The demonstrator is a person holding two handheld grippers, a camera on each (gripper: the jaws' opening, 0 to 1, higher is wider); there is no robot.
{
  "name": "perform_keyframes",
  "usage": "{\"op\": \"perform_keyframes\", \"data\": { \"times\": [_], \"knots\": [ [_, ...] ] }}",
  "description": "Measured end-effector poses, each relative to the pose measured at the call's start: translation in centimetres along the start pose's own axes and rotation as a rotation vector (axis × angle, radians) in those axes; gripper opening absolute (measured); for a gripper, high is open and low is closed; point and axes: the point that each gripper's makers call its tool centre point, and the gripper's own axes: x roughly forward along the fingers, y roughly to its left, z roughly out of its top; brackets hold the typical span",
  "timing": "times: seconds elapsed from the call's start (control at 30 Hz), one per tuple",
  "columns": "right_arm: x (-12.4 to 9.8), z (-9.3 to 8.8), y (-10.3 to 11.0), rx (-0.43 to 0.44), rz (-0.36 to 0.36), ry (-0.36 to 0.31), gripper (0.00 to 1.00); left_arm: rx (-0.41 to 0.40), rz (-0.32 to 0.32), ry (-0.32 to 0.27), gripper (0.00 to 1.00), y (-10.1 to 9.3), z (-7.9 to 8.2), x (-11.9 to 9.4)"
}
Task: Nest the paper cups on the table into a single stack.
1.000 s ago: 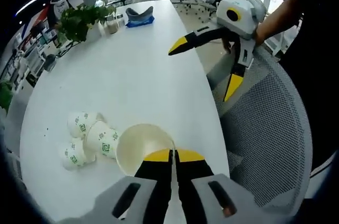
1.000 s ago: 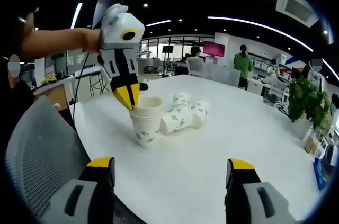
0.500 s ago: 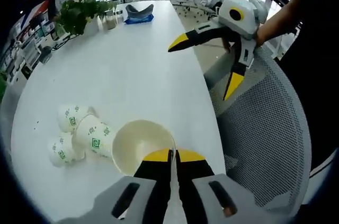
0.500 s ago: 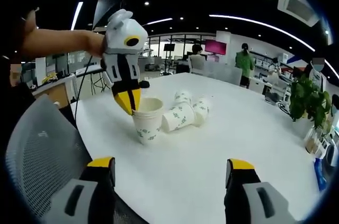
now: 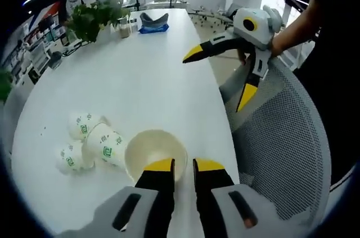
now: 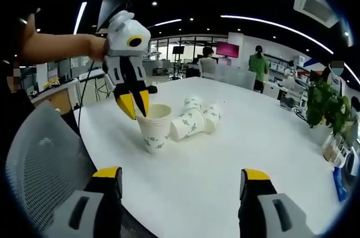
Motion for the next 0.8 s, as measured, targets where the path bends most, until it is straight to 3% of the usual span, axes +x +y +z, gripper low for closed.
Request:
{"op": "perform_keyframes", "data": {
  "times": [0.13, 0.4, 0.8],
  "knots": [
    [-0.1, 0.1, -0.1, 0.012, -0.006, -0.004, 0.88, -0.054, 0.037, -0.093, 0.15, 0.0, 0.5, -1.5],
    [0.0, 0.2, 0.2, 0.035, 0.016, -0.010, 0.88, -0.126, 0.186, -0.219, 0.26, 0.7, -0.9, -4.7],
    [-0.1, 0.1, 0.4, 0.100, 0.059, 0.004, 0.88, -0.228, 0.313, -0.320, 0.43, -0.2, -2.9, -6.5]
  ]
}}
